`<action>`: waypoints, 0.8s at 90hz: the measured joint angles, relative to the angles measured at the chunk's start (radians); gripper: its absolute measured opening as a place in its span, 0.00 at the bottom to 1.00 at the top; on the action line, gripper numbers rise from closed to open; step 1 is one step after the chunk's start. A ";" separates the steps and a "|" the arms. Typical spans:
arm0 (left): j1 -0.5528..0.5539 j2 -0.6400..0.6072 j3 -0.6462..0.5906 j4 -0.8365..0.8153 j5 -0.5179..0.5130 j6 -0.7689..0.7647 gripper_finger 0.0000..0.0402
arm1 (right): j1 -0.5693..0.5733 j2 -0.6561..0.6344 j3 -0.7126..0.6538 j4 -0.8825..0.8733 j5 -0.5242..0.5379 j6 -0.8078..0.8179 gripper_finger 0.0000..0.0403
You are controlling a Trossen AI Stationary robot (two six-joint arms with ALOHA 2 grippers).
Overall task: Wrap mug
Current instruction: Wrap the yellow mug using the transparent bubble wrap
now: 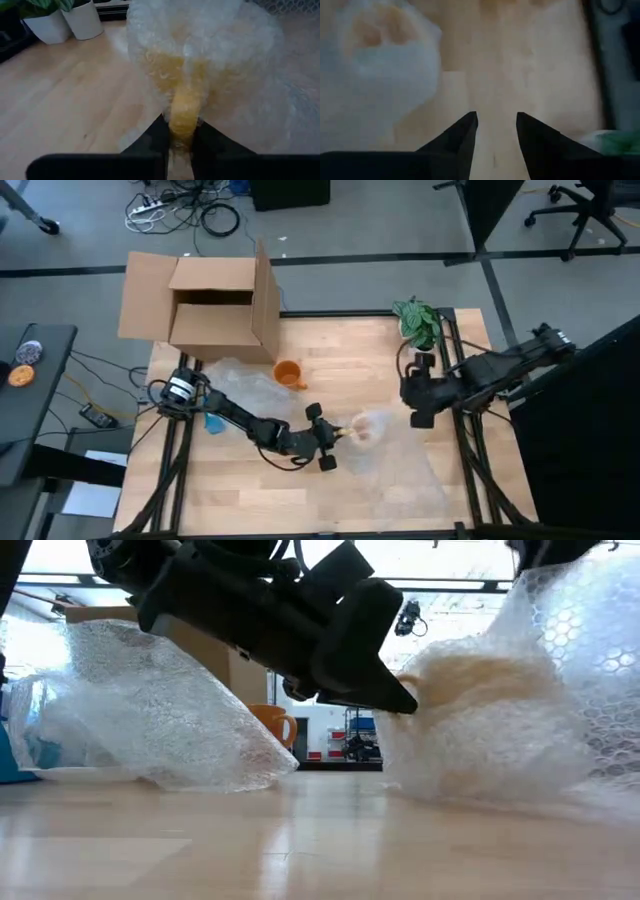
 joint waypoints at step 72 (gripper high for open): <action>0.061 0.006 -0.004 0.037 0.027 -0.014 0.07 | -0.171 0.421 -0.221 0.832 -0.328 -0.224 0.29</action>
